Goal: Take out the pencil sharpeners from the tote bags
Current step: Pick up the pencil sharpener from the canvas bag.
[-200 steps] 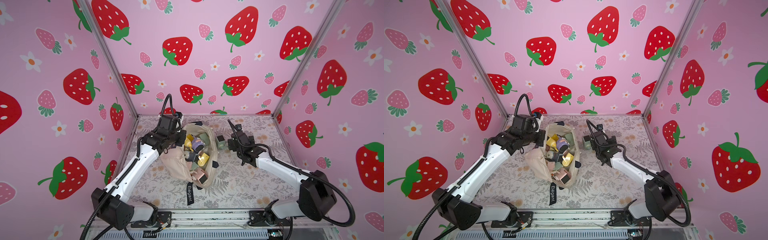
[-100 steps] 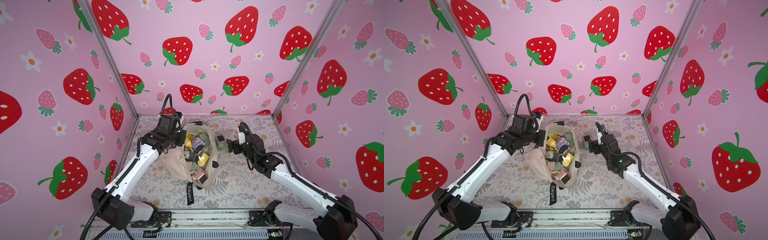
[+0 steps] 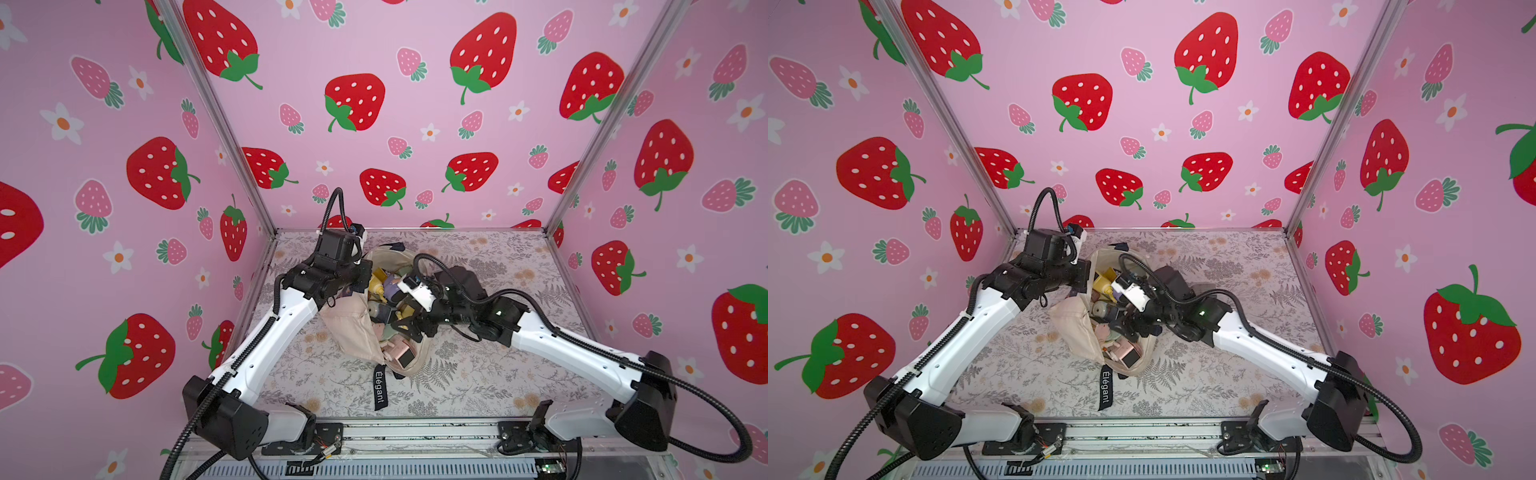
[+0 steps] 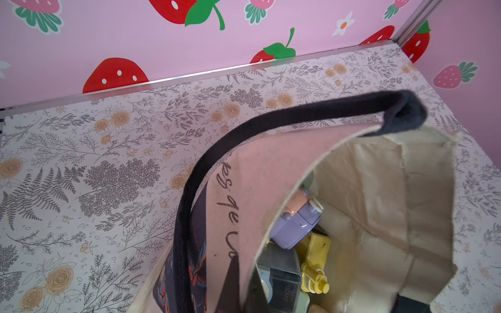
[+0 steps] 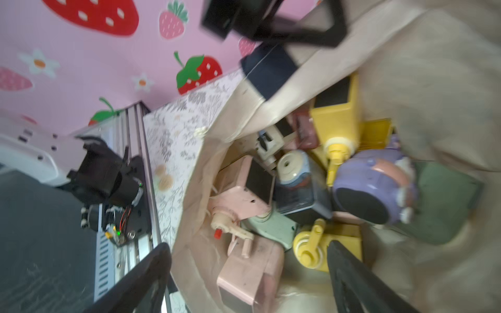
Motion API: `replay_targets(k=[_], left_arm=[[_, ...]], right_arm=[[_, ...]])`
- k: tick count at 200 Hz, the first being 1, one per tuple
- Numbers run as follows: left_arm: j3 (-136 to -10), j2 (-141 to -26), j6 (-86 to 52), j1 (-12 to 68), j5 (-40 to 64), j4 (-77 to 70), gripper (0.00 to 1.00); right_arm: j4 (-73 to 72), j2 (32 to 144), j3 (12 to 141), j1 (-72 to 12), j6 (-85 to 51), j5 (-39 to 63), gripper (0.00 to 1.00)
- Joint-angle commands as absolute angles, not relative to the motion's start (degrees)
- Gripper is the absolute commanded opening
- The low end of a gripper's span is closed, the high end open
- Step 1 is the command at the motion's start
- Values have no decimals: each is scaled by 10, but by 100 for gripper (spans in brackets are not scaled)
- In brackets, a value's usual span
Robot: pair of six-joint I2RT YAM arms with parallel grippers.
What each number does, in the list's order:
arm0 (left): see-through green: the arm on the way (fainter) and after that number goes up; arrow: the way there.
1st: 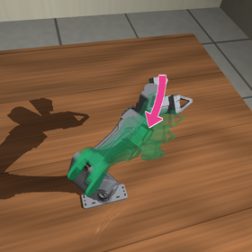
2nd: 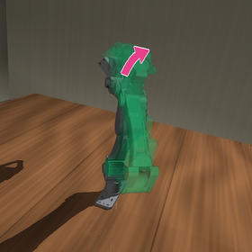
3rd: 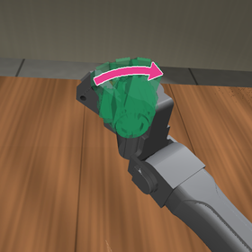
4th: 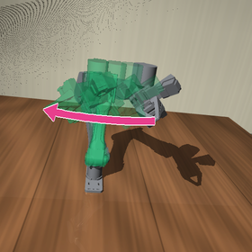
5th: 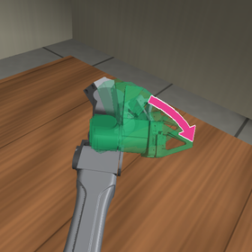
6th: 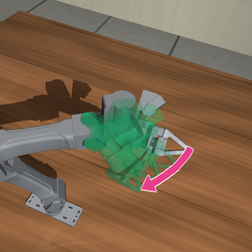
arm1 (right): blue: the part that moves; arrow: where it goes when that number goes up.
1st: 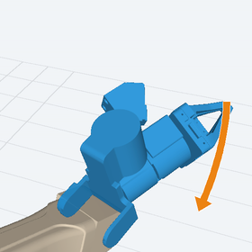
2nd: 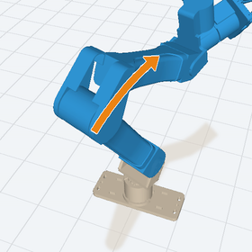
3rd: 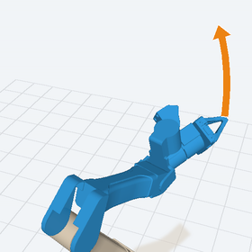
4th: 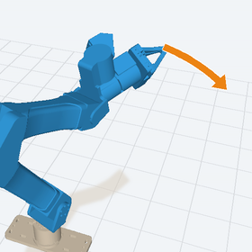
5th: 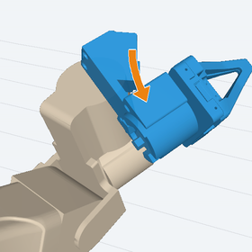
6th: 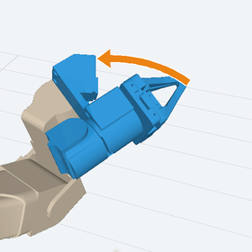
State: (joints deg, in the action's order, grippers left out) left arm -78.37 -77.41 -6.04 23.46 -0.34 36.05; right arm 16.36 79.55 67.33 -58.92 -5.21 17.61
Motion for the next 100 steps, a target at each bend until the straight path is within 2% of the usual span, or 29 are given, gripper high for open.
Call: replay_targets(k=[1,61,71,88,100], left_arm=[[-798,-776,-59,234,4,397,0],[-798,-774,-59,236,2,399,0],[-797,-773,-59,236,2,397,0],[-797,-774,-59,236,2,397,0],[-798,-776,-59,237,2,399,0]], right_arm=[[294,840,705,-627,-2,103,91],[314,928,693,-631,-79,1,92],[314,936,689,-632,-87,1,92],[303,946,679,-641,-93,24,100],[300,955,682,-650,-96,35,99]])
